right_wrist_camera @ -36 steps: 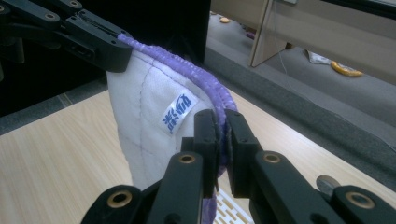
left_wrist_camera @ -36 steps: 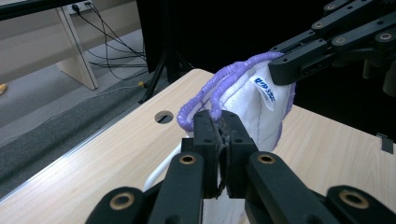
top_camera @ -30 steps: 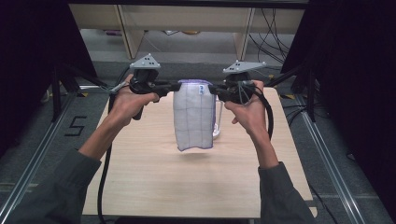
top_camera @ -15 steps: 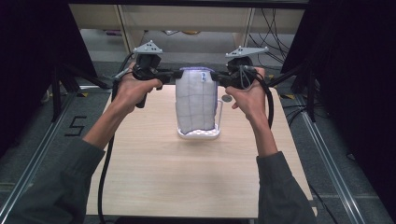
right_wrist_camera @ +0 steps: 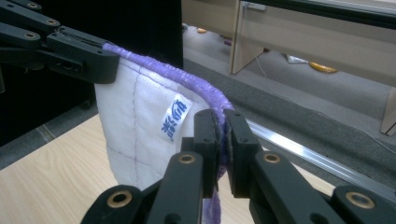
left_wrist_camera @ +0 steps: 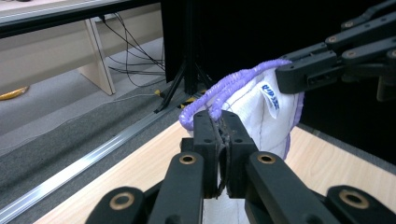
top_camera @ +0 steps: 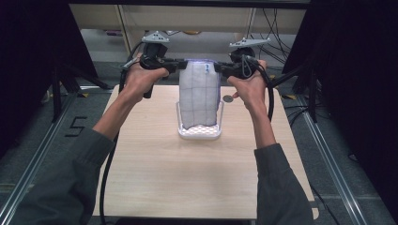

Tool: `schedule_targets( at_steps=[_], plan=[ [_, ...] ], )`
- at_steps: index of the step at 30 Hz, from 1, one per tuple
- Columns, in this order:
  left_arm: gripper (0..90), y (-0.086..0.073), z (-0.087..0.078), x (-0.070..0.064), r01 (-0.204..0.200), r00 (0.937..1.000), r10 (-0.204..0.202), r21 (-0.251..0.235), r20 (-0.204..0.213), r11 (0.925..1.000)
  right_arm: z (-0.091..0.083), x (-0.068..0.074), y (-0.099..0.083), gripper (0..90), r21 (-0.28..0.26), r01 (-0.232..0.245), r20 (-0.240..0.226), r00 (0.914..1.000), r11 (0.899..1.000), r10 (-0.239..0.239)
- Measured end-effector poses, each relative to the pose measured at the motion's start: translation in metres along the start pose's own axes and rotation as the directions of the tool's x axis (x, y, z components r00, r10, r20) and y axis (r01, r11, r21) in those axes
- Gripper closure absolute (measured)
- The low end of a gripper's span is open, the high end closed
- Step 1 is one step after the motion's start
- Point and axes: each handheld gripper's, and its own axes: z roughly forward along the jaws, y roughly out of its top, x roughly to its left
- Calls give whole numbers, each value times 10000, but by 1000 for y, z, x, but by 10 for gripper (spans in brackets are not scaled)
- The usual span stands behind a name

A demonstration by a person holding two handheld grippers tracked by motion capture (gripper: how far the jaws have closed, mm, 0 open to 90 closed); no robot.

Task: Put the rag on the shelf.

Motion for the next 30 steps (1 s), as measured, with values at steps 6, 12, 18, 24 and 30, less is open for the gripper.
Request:
schedule_targets(
  at_steps=[6,12,18,24,30],
  plan=[
    [860,3,10,8,350,9994,-351,-181,-44,9992,7,-7,5,849,47,-320,67,9995,9995,319],
    [859,-1,24,17,586,9982,-585,55,-121,9983,20,-18,6,847,293,-514,154,9986,9982,510],
    [857,-9,45,30,926,9956,-923,202,-189,9955,39,-27,-2,846,572,-824,418,9959,9950,800],
    [855,-21,69,46,1217,9924,-1208,464,-233,9915,58,-37,-13,846,949,-1218,617,9913,9880,1162],
    [855,-36,90,55,1135,9934,-1115,1005,-254,9884,76,-42,-23,846,1637,-1311,987,9883,9778,1160]
  ],
)
